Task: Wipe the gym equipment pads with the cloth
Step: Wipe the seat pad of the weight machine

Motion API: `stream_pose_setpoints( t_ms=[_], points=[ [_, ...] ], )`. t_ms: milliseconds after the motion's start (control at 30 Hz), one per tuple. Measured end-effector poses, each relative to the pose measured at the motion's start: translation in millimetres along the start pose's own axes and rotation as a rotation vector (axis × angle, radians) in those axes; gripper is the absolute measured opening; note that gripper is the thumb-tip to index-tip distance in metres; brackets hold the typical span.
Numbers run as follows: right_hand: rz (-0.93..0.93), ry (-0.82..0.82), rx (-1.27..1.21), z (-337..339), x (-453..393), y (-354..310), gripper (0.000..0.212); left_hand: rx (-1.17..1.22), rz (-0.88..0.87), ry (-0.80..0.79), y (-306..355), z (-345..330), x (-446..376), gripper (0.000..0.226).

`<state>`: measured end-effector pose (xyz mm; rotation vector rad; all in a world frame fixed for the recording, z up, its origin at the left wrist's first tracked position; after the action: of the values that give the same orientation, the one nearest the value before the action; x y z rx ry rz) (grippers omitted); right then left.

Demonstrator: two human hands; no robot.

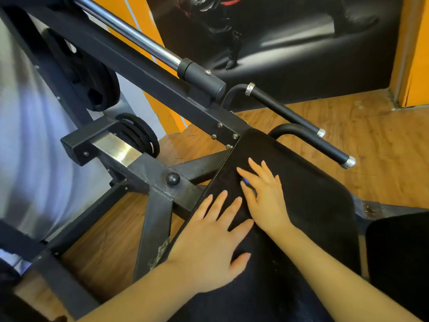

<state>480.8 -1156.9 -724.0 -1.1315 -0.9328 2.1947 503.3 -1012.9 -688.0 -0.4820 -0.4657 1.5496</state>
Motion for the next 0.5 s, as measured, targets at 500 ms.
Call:
stream_pose_setpoints(
  t_ms=[500],
  points=[
    [0.174, -0.16, 0.095, 31.5, 62.2, 16.4, 0.064, 0.019, 0.018, 0.001, -3.1, -2.2, -0.2, 0.059]
  ],
)
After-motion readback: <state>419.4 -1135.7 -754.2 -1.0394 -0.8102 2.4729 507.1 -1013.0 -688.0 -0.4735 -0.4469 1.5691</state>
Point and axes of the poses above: each hand's wrist, its own x-axis away from the middle knuckle, its own z-axis out of the back of the hand, y = z × x, the point moved 6 cm from there along -x, towards the middle knuckle, and after that the axes turned 2 degrees about -x, right-handed, at the moved point
